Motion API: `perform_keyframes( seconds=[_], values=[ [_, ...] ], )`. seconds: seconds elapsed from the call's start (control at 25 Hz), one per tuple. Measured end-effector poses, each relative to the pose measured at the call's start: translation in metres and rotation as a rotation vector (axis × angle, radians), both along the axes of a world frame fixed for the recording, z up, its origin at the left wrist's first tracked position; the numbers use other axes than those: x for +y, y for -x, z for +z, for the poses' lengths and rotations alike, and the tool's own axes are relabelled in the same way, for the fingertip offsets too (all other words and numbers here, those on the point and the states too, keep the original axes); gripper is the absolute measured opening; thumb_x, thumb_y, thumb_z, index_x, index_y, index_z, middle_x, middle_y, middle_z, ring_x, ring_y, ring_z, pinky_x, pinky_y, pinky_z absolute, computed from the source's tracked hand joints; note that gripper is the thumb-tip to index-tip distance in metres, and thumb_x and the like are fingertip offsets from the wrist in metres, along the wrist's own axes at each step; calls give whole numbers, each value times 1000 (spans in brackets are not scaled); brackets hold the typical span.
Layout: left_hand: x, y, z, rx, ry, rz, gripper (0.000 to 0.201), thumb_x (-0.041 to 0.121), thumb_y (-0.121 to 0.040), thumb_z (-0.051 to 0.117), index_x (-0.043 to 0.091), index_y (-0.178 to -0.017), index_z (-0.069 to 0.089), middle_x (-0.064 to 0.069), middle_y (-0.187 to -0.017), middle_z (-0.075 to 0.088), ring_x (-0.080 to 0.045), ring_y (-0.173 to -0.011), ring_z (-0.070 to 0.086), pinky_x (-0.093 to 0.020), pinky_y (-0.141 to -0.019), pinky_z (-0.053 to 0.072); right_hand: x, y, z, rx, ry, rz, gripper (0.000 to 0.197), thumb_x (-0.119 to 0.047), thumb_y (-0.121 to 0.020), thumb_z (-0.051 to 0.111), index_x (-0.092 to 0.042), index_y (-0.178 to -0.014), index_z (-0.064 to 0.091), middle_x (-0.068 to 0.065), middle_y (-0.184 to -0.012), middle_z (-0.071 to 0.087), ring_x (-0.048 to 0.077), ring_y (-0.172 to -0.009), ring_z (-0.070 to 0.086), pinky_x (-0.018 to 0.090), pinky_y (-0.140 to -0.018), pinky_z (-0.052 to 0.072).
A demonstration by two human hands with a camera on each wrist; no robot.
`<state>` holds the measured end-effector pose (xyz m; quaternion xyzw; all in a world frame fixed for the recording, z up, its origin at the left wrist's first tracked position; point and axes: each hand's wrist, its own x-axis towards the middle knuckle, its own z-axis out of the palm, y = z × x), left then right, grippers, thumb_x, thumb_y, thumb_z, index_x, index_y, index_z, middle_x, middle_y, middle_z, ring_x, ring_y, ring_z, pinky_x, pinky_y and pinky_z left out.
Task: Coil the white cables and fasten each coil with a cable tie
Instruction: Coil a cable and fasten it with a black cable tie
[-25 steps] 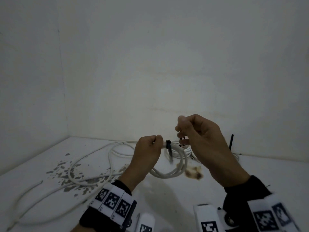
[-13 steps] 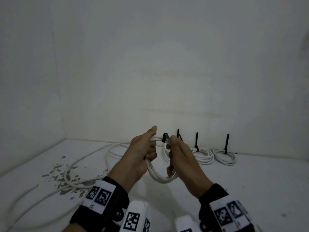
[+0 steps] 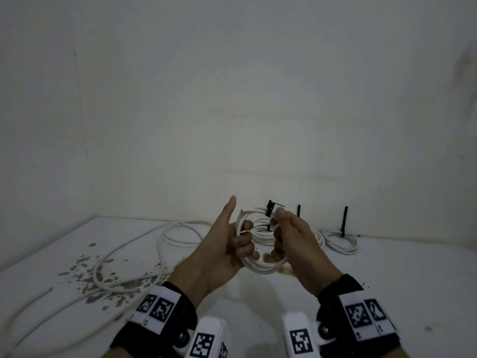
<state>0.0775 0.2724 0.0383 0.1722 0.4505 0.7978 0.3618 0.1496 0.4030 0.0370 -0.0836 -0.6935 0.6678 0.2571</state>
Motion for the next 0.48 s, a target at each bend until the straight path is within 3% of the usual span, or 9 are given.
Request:
perform_keyframes(
  seconds=[0.08, 0.2, 0.48],
  values=[
    [6, -2, -1, -1, 30, 85, 49, 58, -91, 53, 18, -64, 47, 5, -44, 14, -10, -36, 16, -22, -41, 32, 2, 1, -2, 0, 27, 41, 34, -38, -105, 43, -9, -90, 53, -9, -51, 33, 8, -43, 34, 35, -56, 41],
    [12, -1, -6, -4, 71, 225, 41, 44, -93, 59, 16, -66, 45, 6, -43, 13, -9, -34, 15, -20, -35, 23, 7, 1, -1, 3, 72, 101, 32, -35, -104, 47, -6, -92, 55, -6, -53, 32, 10, -45, 35, 41, -68, 43],
    [11, 2, -9, 65, 103, 241, 37, 45, -93, 60, 10, -80, 58, 6, -48, 15, -9, -36, 17, -20, -36, 23, 17, 0, -4, -16, 144, 118, 32, -29, -103, 50, 0, -95, 59, -3, -54, 39, 13, -48, 41, 48, -77, 46]
  ],
)
